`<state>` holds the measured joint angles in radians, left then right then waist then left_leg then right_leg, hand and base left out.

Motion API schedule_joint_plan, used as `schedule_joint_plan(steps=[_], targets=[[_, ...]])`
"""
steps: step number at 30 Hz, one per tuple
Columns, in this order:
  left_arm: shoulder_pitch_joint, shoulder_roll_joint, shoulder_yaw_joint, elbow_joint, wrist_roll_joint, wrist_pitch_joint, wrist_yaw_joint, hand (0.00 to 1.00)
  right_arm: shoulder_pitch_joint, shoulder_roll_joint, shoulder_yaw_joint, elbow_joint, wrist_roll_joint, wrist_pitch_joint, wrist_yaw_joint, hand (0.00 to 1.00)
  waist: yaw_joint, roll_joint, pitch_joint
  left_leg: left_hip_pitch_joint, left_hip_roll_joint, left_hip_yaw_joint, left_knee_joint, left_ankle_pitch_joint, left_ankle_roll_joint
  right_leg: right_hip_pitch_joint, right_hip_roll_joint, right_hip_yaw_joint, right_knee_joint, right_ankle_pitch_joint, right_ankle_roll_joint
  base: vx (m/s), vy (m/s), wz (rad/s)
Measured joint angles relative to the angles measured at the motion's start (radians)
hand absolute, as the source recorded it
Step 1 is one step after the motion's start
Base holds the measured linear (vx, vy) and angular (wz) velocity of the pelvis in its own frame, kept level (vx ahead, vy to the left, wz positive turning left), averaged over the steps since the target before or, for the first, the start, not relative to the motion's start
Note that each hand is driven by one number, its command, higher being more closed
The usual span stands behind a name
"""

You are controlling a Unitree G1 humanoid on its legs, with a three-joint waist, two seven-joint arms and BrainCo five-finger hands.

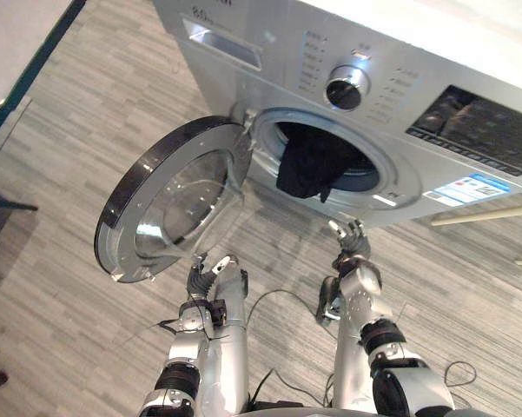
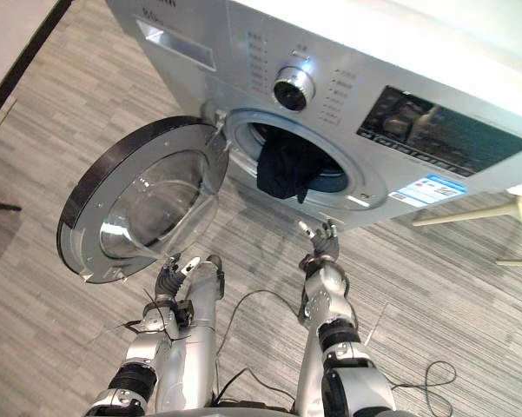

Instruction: Pick up the laundry basket with both hands and put the clothes into the washing machine.

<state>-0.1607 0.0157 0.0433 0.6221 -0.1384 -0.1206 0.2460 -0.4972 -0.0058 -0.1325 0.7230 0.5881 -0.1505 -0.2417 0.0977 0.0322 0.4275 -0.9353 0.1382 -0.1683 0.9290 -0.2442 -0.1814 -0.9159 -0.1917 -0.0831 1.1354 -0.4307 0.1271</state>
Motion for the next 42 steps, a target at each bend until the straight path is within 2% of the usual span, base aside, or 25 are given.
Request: schedule_joint_plan(steps=[5, 9, 13, 17, 20, 23, 30, 35, 42], targets=[[-0.029, 0.021, -0.038, -0.082, -0.071, -0.025, 0.002, 0.00, -0.122, -0.063, -0.058, 0.034, 0.014, 0.001, -0.019, 0.00, 0.008, 0.005, 0.042, -0.124, -0.033, -0.018, 0.067, 0.001, -0.003, -0.097, -0.037, -0.017, 0.072, -0.036, 0.004, 0.05, -0.002, 0.30], [-0.038, 0.045, -0.079, -0.137, -0.096, -0.043, 0.011, 0.00, -0.175, -0.136, -0.084, 0.086, 0.040, 0.005, -0.021, 0.00, 0.029, 0.009, 0.063, -0.221, -0.054, -0.015, 0.120, -0.002, 0.004, -0.162, -0.059, -0.014, 0.131, -0.074, 0.006, 0.07, 0.006, 0.38], [-0.034, 0.049, -0.117, -0.219, -0.149, -0.065, 0.018, 0.00, -0.224, -0.216, -0.085, 0.112, 0.051, 0.008, -0.020, 0.00, 0.062, 0.017, 0.094, -0.302, -0.075, -0.006, 0.156, -0.010, 0.019, -0.236, -0.079, 0.007, 0.174, -0.097, 0.030, 0.04, 0.038, 0.21], [-0.034, 0.050, -0.162, -0.293, -0.173, -0.085, 0.017, 0.00, -0.261, -0.304, -0.067, 0.158, 0.101, 0.021, -0.020, 0.00, 0.088, 0.024, 0.098, -0.384, -0.102, -0.003, 0.203, -0.018, 0.031, -0.310, -0.102, 0.026, 0.223, -0.113, 0.046, 0.02, 0.059, 0.19], [-0.023, 0.054, -0.191, -0.349, -0.185, -0.096, 0.017, 0.00, -0.272, -0.376, -0.006, 0.167, 0.154, 0.024, -0.020, 0.00, 0.093, 0.031, 0.101, -0.439, -0.126, 0.006, 0.234, -0.021, 0.036, -0.363, -0.123, 0.048, 0.261, -0.126, 0.060, 0.01, 0.058, 0.20], [-0.013, 0.058, -0.203, -0.388, -0.188, -0.105, 0.016, 0.00, -0.284, -0.407, 0.028, 0.170, 0.157, 0.024, -0.025, 0.00, 0.101, 0.031, 0.101, -0.473, -0.134, 0.010, 0.251, -0.023, 0.041, -0.395, -0.128, 0.058, 0.278, -0.128, 0.063, 0.00, 0.049, 0.06], [-0.013, 0.066, -0.213, -0.471, -0.196, -0.111, 0.017, 0.00, -0.296, -0.445, 0.052, 0.111, 0.171, 0.025, -0.050, 0.00, 0.094, 0.031, 0.101, -0.561, -0.156, 0.000, 0.296, -0.022, 0.040, -0.473, -0.140, 0.067, 0.335, -0.142, 0.058, 0.00, 0.016, 0.10], [0.035, 0.065, -0.194, -0.559, -0.204, -0.120, 0.020, 0.00, -0.296, -0.451, 0.048, -0.062, 0.211, 0.066, -0.079, 0.00, 0.084, 0.037, 0.104, -0.621, -0.159, -0.001, 0.330, -0.019, 0.035, -0.531, -0.142, 0.076, 0.371, -0.146, 0.060, 0.00, 0.000, 0.03], [0.078, 0.047, -0.159, -0.628, -0.204, -0.125, 0.021, 0.00, -0.287, -0.452, 0.032, -0.133, 0.236, 0.067, -0.124, 0.00, 0.070, 0.037, 0.105, -0.673, -0.158, -0.003, 0.370, -0.019, 0.036, -0.573, -0.144, 0.087, 0.402, -0.146, 0.061, 0.00, 0.000, 0.00]])
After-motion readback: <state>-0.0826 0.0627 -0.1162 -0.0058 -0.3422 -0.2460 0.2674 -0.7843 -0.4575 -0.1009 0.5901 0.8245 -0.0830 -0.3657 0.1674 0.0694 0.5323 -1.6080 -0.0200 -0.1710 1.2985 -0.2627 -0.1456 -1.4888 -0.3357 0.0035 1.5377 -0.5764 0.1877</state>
